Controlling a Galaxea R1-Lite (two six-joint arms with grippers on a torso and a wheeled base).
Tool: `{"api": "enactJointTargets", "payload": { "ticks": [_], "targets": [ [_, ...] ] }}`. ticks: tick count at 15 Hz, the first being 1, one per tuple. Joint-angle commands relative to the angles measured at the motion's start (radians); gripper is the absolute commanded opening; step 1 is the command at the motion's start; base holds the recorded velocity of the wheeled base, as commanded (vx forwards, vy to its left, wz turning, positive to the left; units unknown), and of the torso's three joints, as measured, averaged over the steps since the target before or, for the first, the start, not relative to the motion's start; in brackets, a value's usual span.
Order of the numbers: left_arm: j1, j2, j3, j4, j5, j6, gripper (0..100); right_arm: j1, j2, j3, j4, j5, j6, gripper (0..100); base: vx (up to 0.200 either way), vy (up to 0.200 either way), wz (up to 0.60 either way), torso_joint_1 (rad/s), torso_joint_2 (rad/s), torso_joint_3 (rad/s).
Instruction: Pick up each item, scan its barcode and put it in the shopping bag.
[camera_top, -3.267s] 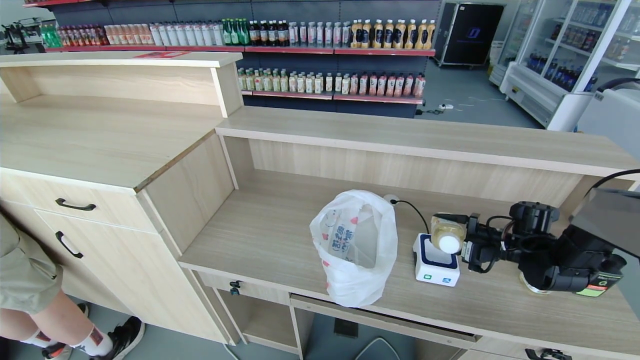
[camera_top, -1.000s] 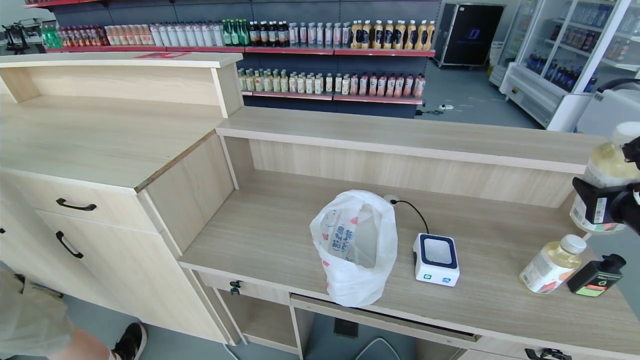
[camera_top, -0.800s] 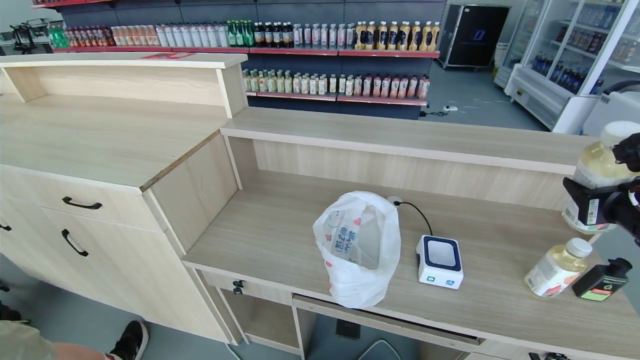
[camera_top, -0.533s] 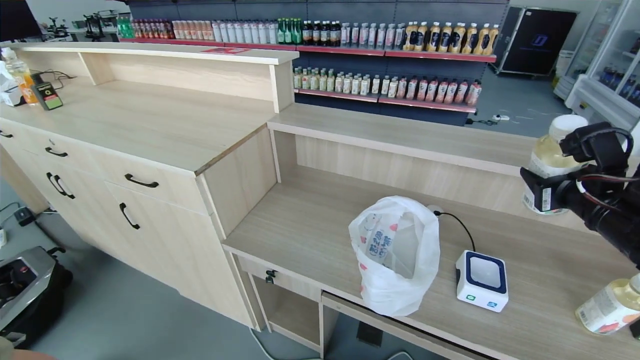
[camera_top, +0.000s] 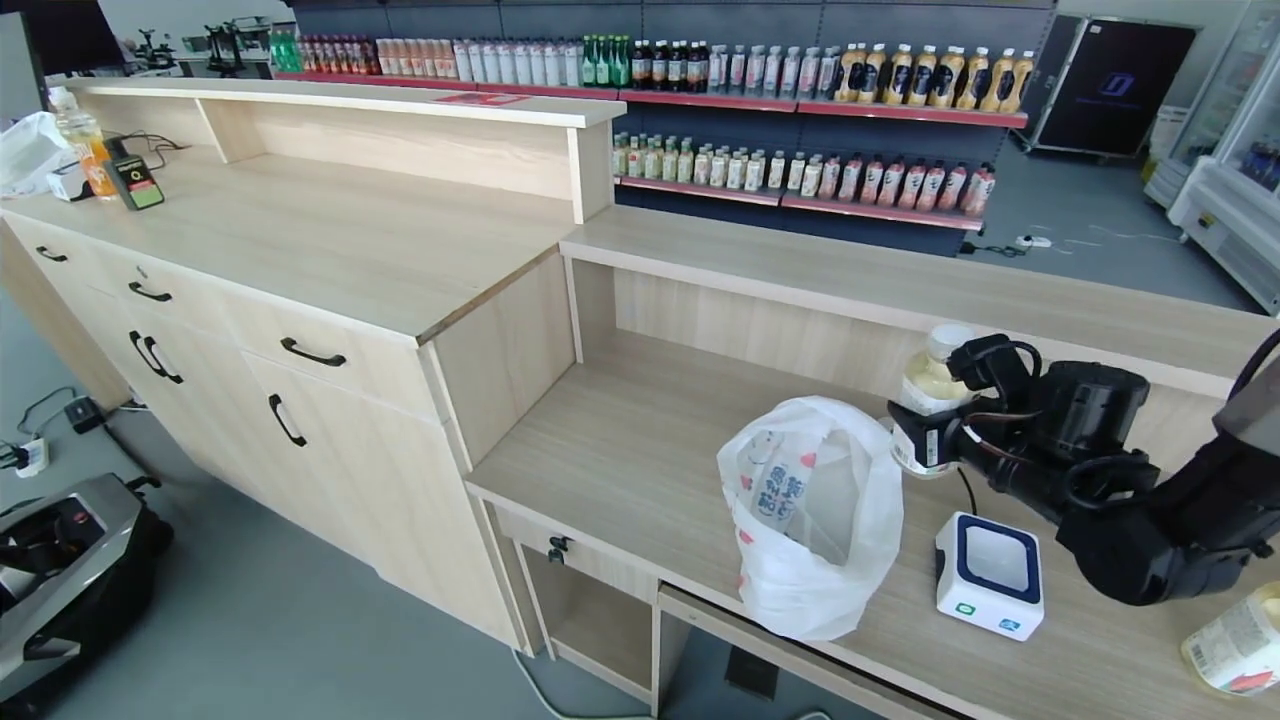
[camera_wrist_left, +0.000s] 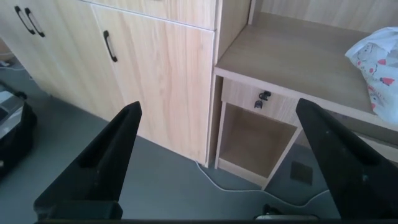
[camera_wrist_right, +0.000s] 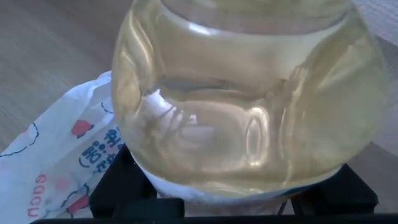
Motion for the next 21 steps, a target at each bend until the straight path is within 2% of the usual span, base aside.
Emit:
{"api": "enactJointTargets", "payload": {
  "ticks": [1, 7, 9, 13, 21],
  "targets": [
    [0.000, 0.000, 0.000, 0.000, 0.000, 0.000, 100, 0.005, 0.154, -0.006, -0.081, 0.045, 0.008, 0, 0.000, 0.000, 0.00, 0.000, 0.00, 0.000],
    [0.000, 0.000, 0.000, 0.000, 0.000, 0.000, 100, 0.054, 0.309, -0.036, -0.216, 0.086, 0.042, 0, 0.000, 0.000, 0.00, 0.000, 0.00, 0.000],
    [0.000, 0.000, 0.000, 0.000, 0.000, 0.000, 100, 0.055, 0.345, -0.073, -0.225, 0.114, 0.042, 0, 0.000, 0.000, 0.00, 0.000, 0.00, 0.000],
    [0.000, 0.000, 0.000, 0.000, 0.000, 0.000, 100, 0.055, 0.436, -0.243, -0.223, 0.118, 0.042, 0, 0.000, 0.000, 0.00, 0.000, 0.00, 0.000],
    [0.000, 0.000, 0.000, 0.000, 0.000, 0.000, 100, 0.041, 0.528, -0.280, -0.233, 0.118, 0.032, 0, 0.000, 0.000, 0.00, 0.000, 0.00, 0.000]
  ]
}}
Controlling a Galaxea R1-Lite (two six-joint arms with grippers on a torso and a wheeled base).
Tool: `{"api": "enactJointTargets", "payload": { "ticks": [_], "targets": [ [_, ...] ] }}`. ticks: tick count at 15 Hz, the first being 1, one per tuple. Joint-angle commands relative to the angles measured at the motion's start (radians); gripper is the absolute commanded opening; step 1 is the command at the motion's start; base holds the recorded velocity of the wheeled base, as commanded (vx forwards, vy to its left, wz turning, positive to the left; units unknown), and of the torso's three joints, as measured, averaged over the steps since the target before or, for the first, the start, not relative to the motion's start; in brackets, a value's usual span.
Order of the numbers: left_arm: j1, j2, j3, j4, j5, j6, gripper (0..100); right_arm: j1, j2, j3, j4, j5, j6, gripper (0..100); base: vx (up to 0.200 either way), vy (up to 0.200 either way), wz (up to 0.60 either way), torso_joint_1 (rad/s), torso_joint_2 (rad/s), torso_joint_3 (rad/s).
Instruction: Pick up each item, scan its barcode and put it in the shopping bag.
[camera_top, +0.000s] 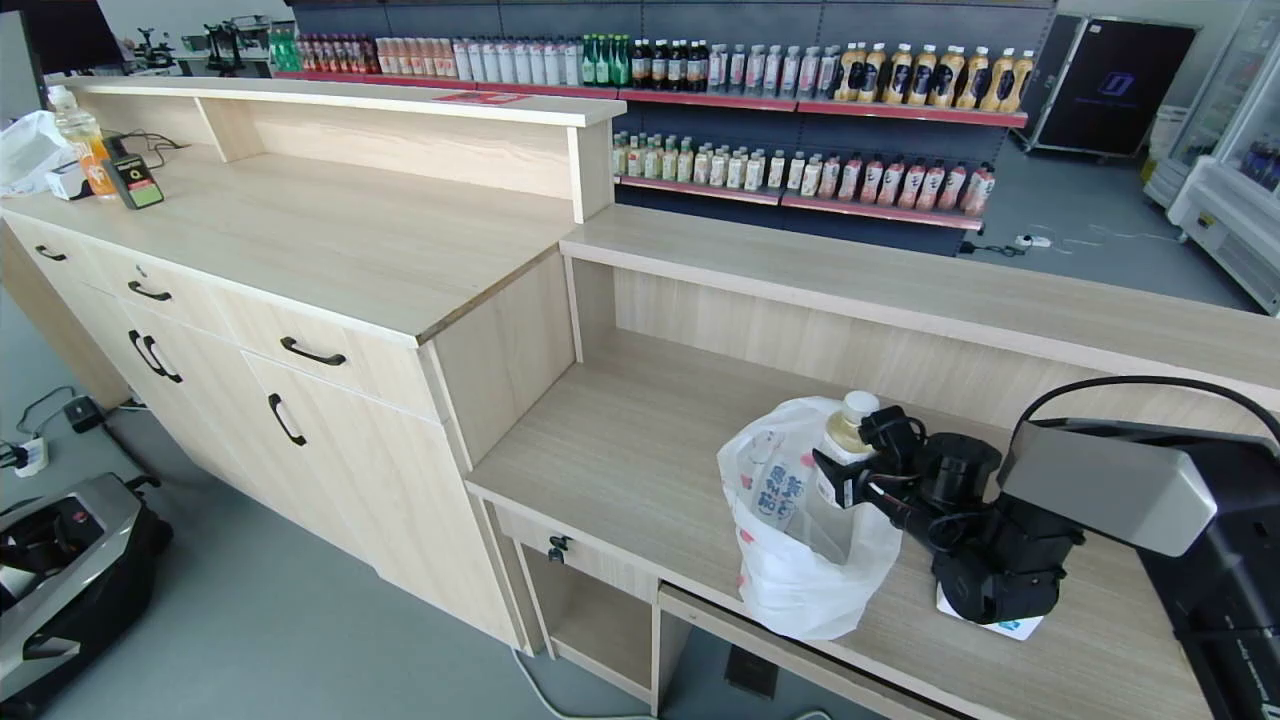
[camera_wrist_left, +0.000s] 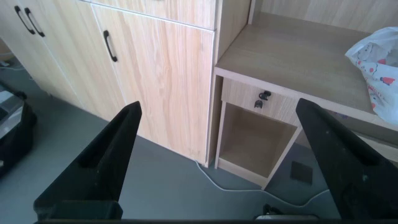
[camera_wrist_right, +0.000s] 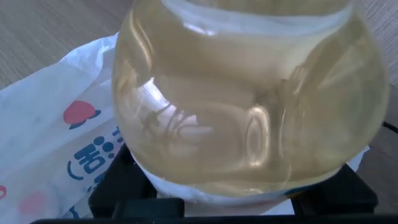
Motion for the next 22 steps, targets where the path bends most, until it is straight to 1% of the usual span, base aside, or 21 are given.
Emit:
{"api": "enactJointTargets", "payload": {
  "ticks": [1, 3, 5, 6, 10, 13, 14, 16, 17, 18, 19, 21, 22],
  "targets": [
    [0.000, 0.000, 0.000, 0.000, 0.000, 0.000, 100, 0.000, 0.042, -0.009, -0.005, 0.000, -0.011, 0, 0.000, 0.000, 0.00, 0.000, 0.00, 0.000],
    [0.000, 0.000, 0.000, 0.000, 0.000, 0.000, 100, 0.003, 0.062, -0.052, 0.004, 0.000, -0.017, 0, 0.000, 0.000, 0.00, 0.000, 0.00, 0.000],
    [0.000, 0.000, 0.000, 0.000, 0.000, 0.000, 100, 0.006, 0.070, -0.058, 0.005, -0.001, -0.023, 0, 0.000, 0.000, 0.00, 0.000, 0.00, 0.000],
    [0.000, 0.000, 0.000, 0.000, 0.000, 0.000, 100, 0.006, 0.075, -0.058, 0.005, -0.001, -0.031, 100, 0.000, 0.000, 0.00, 0.000, 0.00, 0.000],
    [0.000, 0.000, 0.000, 0.000, 0.000, 0.000, 100, 0.004, 0.045, -0.026, -0.002, -0.003, -0.027, 100, 0.000, 0.000, 0.00, 0.000, 0.00, 0.000],
    [0.000, 0.000, 0.000, 0.000, 0.000, 0.000, 100, 0.007, -0.151, 0.075, 0.064, -0.008, -0.009, 100, 0.000, 0.000, 0.00, 0.000, 0.00, 0.000],
    [0.000, 0.000, 0.000, 0.000, 0.000, 0.000, 100, 0.007, -0.372, 0.205, 0.163, -0.011, -0.012, 100, 0.000, 0.000, 0.00, 0.000, 0.00, 0.000],
    [0.000, 0.000, 0.000, 0.000, 0.000, 0.000, 100, -0.017, -0.688, 0.383, 0.298, -0.054, -0.020, 100, 0.000, 0.000, 0.00, 0.000, 0.00, 0.000],
    [0.000, 0.000, 0.000, 0.000, 0.000, 0.001, 100, -0.050, -0.832, 0.459, 0.357, -0.095, -0.058, 100, 0.000, 0.000, 0.00, 0.000, 0.00, 0.000],
    [0.000, 0.000, 0.000, 0.000, 0.000, 0.000, 100, -0.083, -0.929, 0.486, 0.420, -0.119, -0.104, 100, 0.000, 0.000, 0.00, 0.000, 0.00, 0.000],
    [0.000, 0.000, 0.000, 0.000, 0.000, 0.000, 100, -0.143, -1.076, 0.503, 0.568, -0.133, -0.149, 100, 0.000, 0.000, 0.00, 0.000, 0.00, 0.000],
    [0.000, 0.000, 0.000, 0.000, 0.000, 0.000, 100, -0.208, -1.237, 0.492, 0.751, -0.135, -0.187, 100, 0.000, 0.000, 0.00, 0.000, 0.00, 0.000],
    [0.000, 0.000, 0.000, 0.000, 0.000, 0.000, 100, -0.321, -1.309, 0.497, 0.772, -0.144, -0.278, 100, 0.000, 0.000, -0.60, -0.002, 0.00, 0.007]
  ]
}}
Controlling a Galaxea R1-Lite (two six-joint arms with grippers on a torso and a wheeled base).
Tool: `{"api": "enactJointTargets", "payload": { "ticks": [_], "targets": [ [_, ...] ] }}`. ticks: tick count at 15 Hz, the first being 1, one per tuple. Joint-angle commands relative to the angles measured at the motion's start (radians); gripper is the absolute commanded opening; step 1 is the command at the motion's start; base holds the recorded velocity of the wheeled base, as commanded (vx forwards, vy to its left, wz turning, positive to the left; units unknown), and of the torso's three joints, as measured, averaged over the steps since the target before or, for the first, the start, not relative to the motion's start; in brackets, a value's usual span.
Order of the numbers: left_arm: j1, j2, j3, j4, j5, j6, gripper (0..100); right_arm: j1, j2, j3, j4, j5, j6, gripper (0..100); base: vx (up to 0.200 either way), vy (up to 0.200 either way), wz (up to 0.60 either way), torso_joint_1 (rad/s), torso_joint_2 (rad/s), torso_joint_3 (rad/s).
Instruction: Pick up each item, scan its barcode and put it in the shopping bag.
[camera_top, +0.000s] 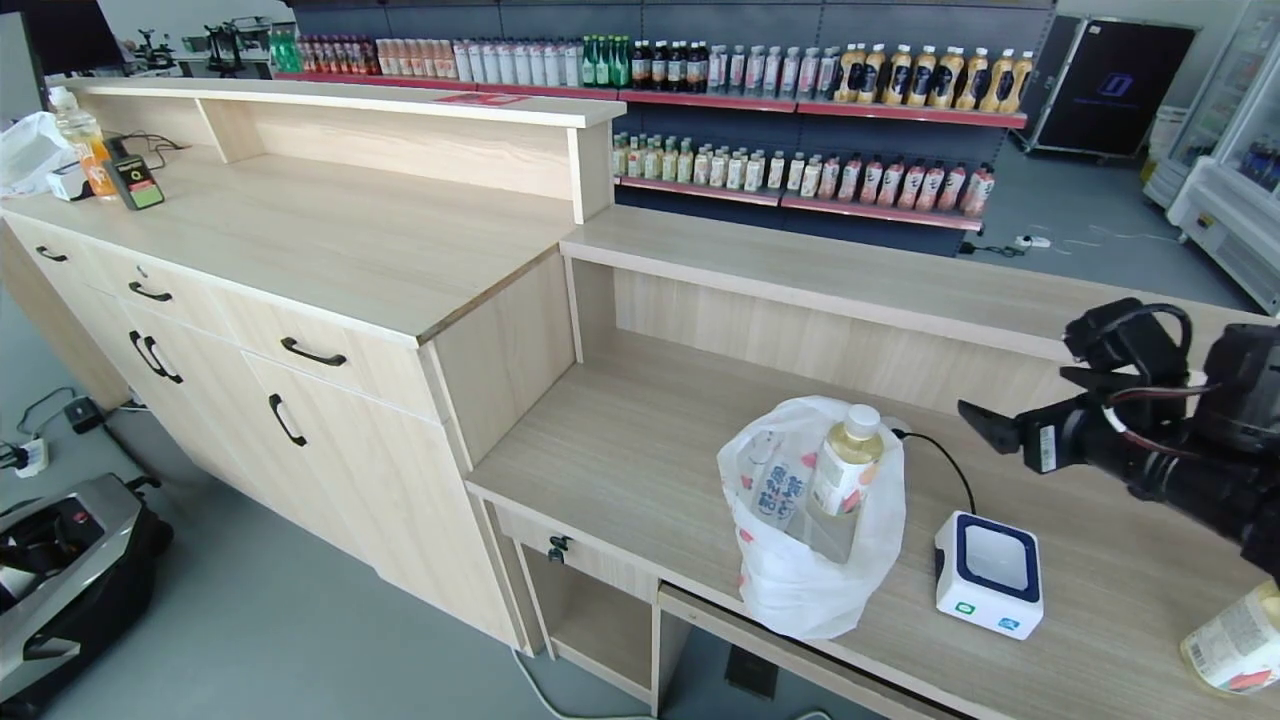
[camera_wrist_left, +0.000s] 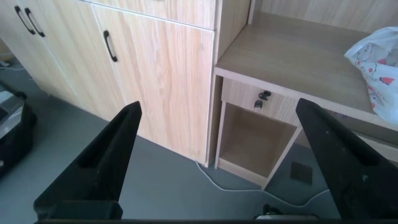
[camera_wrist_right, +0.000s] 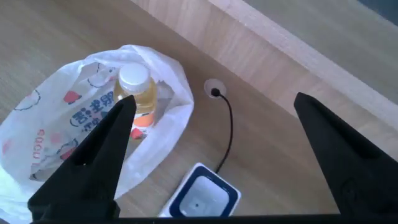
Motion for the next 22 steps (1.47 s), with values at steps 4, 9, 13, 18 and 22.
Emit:
{"api": "enactJointTargets", "payload": {
  "ticks": [4, 9, 13, 18, 22],
  "targets": [
    [0.000, 0.000, 0.000, 0.000, 0.000, 0.000, 100, -0.363, -0.450, 0.087, 0.234, -0.123, -0.149, 100, 0.000, 0.000, -0.60, 0.000, 0.00, 0.000],
    [0.000, 0.000, 0.000, 0.000, 0.000, 0.000, 100, -0.386, -0.347, 0.085, 0.388, -0.239, -0.008, 100, 0.000, 0.000, -0.60, 0.001, 0.00, 0.002],
    [0.000, 0.000, 0.000, 0.000, 0.000, 0.000, 100, -0.386, -0.103, 0.100, 0.239, -0.074, 0.222, 100, 0.000, 0.000, 0.00, 0.000, 0.00, 0.000],
    [0.000, 0.000, 0.000, 0.000, 0.000, 0.000, 100, -0.389, 0.039, 0.108, 0.187, 0.062, 0.205, 100, 0.000, 0.000, 0.00, 0.000, 0.00, 0.000],
    [0.000, 0.000, 0.000, 0.000, 0.000, 0.000, 100, -0.386, 0.133, 0.108, 0.067, 0.059, 0.135, 100, 0.000, 0.000, 0.00, 0.000, 0.00, 0.000]
  ]
}}
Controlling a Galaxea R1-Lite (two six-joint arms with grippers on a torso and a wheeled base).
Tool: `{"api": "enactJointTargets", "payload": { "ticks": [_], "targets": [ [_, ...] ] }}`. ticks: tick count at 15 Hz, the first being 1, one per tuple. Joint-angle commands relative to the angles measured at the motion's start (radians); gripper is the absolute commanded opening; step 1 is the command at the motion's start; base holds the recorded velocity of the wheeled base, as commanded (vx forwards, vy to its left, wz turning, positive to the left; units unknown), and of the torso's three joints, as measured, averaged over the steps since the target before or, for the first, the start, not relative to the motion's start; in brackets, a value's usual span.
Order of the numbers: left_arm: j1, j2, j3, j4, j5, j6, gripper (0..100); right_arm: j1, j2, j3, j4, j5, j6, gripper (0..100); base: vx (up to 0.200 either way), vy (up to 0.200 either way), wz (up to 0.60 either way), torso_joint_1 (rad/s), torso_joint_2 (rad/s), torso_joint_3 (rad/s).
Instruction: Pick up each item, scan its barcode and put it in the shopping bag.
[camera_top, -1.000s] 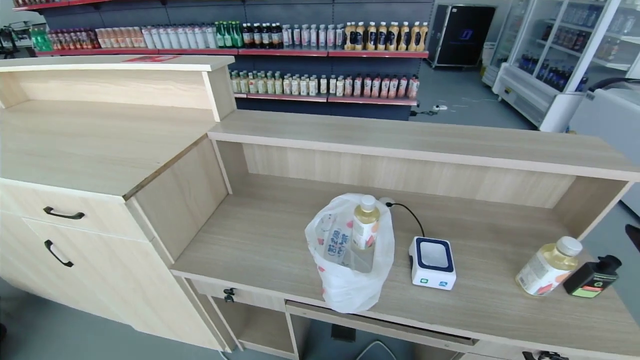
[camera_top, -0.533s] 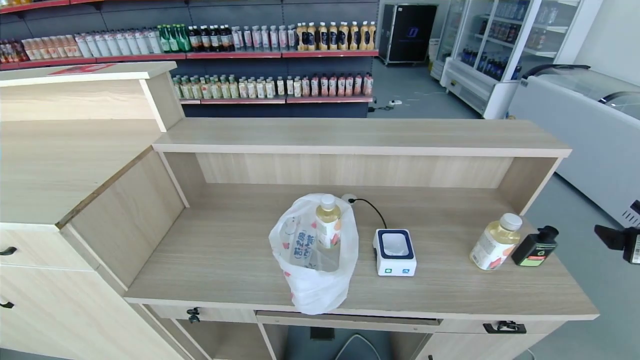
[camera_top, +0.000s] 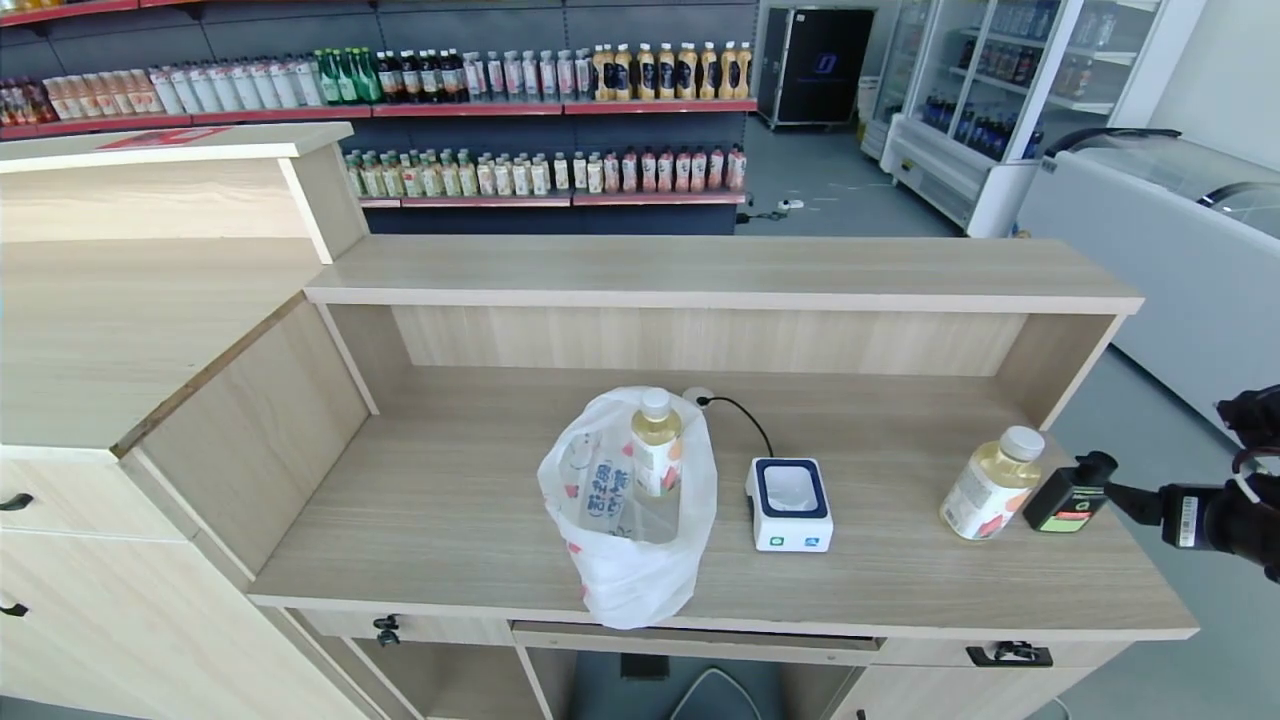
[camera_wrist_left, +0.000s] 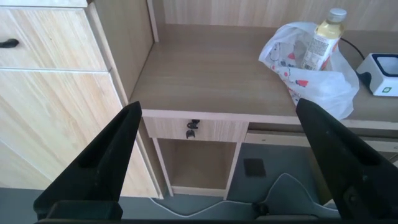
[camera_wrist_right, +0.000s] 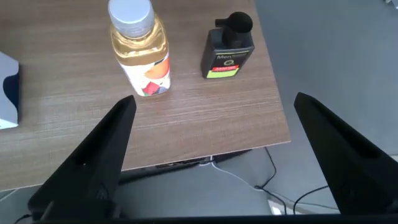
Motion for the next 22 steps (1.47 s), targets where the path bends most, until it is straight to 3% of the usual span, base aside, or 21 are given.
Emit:
{"api": "enactJointTargets", "payload": {
  "ticks": [1, 6, 22],
  "targets": [
    [0.000, 0.000, 0.000, 0.000, 0.000, 0.000, 100, -0.002, 0.091, 0.004, -0.053, -0.001, -0.030, 100, 0.000, 0.000, 0.00, 0.000, 0.00, 0.000],
    [0.000, 0.000, 0.000, 0.000, 0.000, 0.000, 100, 0.002, 0.223, 0.004, -0.234, -0.006, -0.065, 100, 0.000, 0.000, 0.00, 0.000, 0.00, 0.000],
    [0.000, 0.000, 0.000, 0.000, 0.000, 0.000, 100, 0.031, 0.402, 0.003, -0.453, -0.014, -0.019, 100, 0.000, 0.000, 0.00, 0.000, 0.00, 0.000]
  ]
}}
